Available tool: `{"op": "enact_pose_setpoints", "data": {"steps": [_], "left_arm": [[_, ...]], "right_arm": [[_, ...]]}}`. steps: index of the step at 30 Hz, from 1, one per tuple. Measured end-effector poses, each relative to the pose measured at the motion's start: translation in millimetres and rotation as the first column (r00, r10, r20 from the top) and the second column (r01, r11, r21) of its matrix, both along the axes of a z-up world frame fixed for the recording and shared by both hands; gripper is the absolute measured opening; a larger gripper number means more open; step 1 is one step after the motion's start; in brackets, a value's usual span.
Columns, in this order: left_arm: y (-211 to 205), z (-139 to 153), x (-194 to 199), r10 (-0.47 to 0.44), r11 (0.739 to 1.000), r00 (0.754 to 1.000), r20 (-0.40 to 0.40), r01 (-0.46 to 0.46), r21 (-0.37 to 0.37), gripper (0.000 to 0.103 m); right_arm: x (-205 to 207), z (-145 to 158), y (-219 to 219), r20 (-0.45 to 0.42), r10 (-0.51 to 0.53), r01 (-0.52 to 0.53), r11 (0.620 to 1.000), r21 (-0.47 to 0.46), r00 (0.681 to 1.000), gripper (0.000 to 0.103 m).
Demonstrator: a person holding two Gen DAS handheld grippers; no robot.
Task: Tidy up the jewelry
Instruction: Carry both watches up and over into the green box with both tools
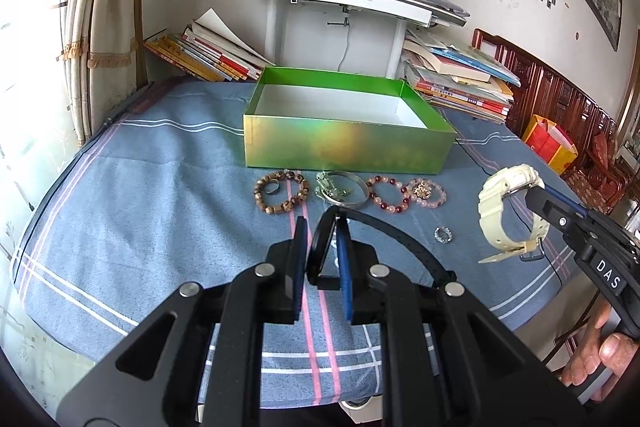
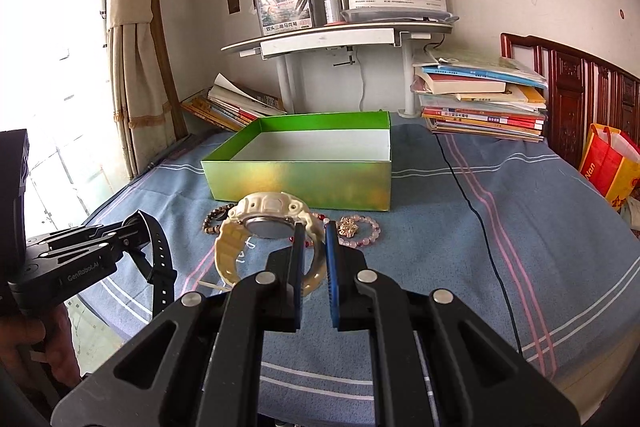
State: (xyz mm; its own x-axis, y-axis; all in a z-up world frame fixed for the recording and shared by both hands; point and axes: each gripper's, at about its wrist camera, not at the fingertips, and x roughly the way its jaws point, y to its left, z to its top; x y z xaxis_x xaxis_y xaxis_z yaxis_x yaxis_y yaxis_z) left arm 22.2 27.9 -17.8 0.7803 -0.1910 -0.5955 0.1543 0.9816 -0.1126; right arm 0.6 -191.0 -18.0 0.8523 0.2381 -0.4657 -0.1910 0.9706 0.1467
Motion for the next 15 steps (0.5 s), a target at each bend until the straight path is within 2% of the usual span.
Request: {"op": "enact_pose_setpoints", "data": {"steps": [15], "left_arm": [[-0.9, -0.1, 1.4, -0.001, 1.000, 1.000, -0.003, 0.001, 0.003, 0.015]], "right_arm": [[2.2, -3.1, 1.2, -0.015, 0.001, -0.001, 1.000, -0.002, 1.000, 0.010]]}}
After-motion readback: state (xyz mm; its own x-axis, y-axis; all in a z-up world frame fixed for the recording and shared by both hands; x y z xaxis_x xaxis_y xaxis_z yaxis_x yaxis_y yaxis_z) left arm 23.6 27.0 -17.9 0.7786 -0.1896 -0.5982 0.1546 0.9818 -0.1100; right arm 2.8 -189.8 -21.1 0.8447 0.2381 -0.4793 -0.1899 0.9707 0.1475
